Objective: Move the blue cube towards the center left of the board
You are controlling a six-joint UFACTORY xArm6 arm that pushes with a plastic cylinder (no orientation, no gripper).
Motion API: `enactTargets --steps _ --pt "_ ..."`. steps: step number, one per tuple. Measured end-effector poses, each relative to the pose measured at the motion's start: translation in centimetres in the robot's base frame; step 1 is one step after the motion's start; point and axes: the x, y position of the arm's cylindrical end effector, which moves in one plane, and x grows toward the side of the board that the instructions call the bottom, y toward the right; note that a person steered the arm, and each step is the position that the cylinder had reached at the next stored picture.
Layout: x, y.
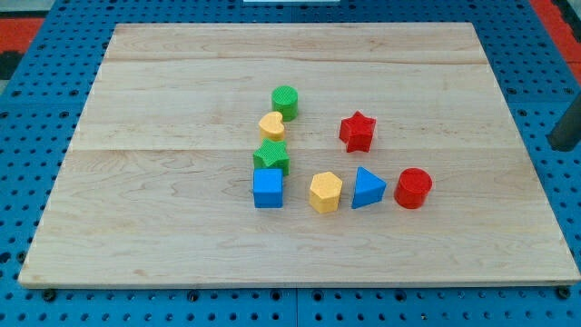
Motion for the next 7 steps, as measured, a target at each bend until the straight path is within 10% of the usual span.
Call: enactTargets --steps 7 --pt "4.0 -23.8"
